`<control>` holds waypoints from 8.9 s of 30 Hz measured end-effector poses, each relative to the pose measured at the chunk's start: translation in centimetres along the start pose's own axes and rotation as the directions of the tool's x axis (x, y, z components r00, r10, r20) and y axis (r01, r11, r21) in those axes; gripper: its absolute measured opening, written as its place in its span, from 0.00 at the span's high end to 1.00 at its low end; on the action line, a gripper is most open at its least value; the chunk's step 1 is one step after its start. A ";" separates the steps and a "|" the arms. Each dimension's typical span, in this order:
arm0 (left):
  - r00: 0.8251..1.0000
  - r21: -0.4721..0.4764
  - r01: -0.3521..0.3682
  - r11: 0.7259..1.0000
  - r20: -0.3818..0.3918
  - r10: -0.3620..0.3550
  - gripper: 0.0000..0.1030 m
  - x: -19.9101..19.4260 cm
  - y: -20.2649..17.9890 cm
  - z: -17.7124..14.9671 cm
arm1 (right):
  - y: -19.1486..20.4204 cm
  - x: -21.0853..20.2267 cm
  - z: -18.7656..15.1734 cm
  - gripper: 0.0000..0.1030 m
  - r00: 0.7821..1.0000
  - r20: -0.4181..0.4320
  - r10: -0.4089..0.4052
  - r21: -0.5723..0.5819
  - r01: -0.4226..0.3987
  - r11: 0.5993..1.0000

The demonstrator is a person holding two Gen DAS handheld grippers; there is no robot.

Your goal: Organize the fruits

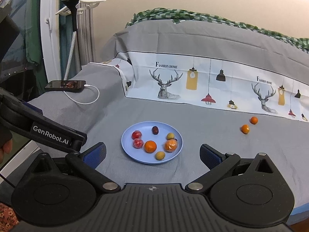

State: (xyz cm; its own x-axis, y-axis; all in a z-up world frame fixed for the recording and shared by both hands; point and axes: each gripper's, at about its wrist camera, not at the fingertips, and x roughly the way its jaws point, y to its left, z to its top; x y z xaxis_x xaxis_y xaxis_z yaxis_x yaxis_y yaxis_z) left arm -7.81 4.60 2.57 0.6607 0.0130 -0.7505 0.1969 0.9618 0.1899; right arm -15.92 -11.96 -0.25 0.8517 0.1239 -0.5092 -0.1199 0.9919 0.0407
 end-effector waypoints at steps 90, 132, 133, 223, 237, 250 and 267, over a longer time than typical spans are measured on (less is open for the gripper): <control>0.981 0.148 0.193 0.970 -0.024 -0.192 0.59 5.7 -9.9 9.7 | -22.5 6.5 0.7 0.66 0.980 -0.006 -0.199 0.358 0.188 0.915; 0.992 -0.066 0.122 0.990 -0.034 -0.124 0.59 -0.6 2.6 -2.3 | -1.0 -1.2 -1.3 0.66 0.996 -0.077 0.035 0.061 -0.031 0.998; 0.991 -0.066 0.122 0.990 -0.039 -0.125 0.59 -0.4 2.6 -2.3 | -1.0 -1.0 -1.3 0.66 0.996 -0.082 0.036 0.062 -0.031 0.998; 1.000 -0.049 -0.023 0.999 -0.007 0.023 0.00 3.4 1.2 -1.2 | 1.6 5.1 -2.2 0.01 0.991 -0.102 -0.087 -0.052 0.082 0.995; 0.999 -0.045 -0.028 0.999 -0.035 0.027 0.00 4.2 1.2 -1.3 | 1.7 5.4 -2.3 0.01 0.990 -0.100 -0.103 -0.050 0.099 0.994; 0.999 -0.034 -0.037 0.999 -0.042 0.035 0.00 4.5 1.0 -1.4 | 1.6 5.6 -2.3 0.01 0.989 -0.104 -0.107 -0.042 0.103 0.994; 0.998 -0.026 -0.038 0.999 -0.046 0.036 0.00 4.6 0.9 -1.5 | 1.6 5.7 -2.3 0.01 0.988 -0.107 -0.108 -0.040 0.105 0.994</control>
State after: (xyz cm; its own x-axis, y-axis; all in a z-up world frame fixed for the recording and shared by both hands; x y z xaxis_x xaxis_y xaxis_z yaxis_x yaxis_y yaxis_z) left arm -5.64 5.96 -1.67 0.6333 0.0605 -0.7715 0.1531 0.9674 0.2015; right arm -12.46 -9.75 -5.03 0.8004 0.0122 -0.5993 -0.0503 0.9976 -0.0468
